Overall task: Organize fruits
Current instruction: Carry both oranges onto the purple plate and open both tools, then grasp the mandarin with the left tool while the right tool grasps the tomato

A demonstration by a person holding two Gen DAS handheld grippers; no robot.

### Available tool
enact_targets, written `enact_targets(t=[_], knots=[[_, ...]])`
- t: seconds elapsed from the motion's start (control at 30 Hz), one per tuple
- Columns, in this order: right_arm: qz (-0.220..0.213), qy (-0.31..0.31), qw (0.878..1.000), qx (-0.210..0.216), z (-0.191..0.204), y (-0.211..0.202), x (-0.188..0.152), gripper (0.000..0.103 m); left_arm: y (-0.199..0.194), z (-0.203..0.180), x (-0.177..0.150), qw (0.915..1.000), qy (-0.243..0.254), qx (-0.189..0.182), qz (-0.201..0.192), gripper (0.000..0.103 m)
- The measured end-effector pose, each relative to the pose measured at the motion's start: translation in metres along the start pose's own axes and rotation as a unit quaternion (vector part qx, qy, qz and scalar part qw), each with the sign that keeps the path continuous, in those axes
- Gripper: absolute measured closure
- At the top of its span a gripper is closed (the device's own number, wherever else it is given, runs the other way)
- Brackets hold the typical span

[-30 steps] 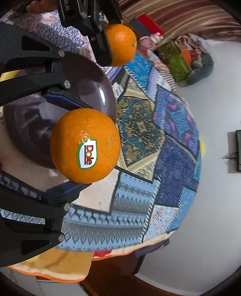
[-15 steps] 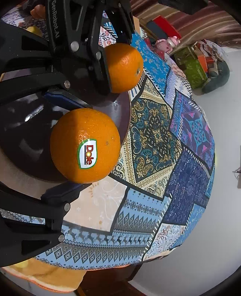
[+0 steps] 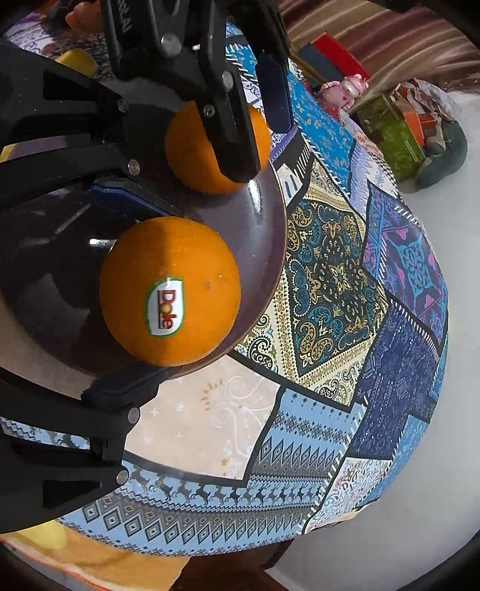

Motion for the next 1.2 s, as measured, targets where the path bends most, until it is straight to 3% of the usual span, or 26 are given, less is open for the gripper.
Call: enact_targets(t=[0.47, 0.73, 1.2], knots=[[-0.063, 0.007, 0.998, 0.001, 0.0, -0.07, -0.01, 0.033, -0.07, -0.008, -0.011, 0.9991, -0.001, 0.013, -0.041, 0.037], [-0.104, 0.022, 0.994, 0.001, -0.006, -0.119, -0.027, 0.032, -0.115, -0.021, -0.035, 0.9979, 0.013, 0.021, -0.06, 0.032], [-0.103, 0.062, 0.992, -0.038, -0.043, -0.147, -0.103, 0.032, -0.129, -0.039, -0.108, 0.9997, -0.009, -0.001, -0.021, 0.031]])
Point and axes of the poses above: each gripper's, at about its wrist camera, not at the fingertips, and y roughly the way its jaws point, z to its left, x to its top, the point moved 6 cm from there along y, roughly the way its jaws point, and after that the axes turned 13 degrees about y, right-handed, at the moved point
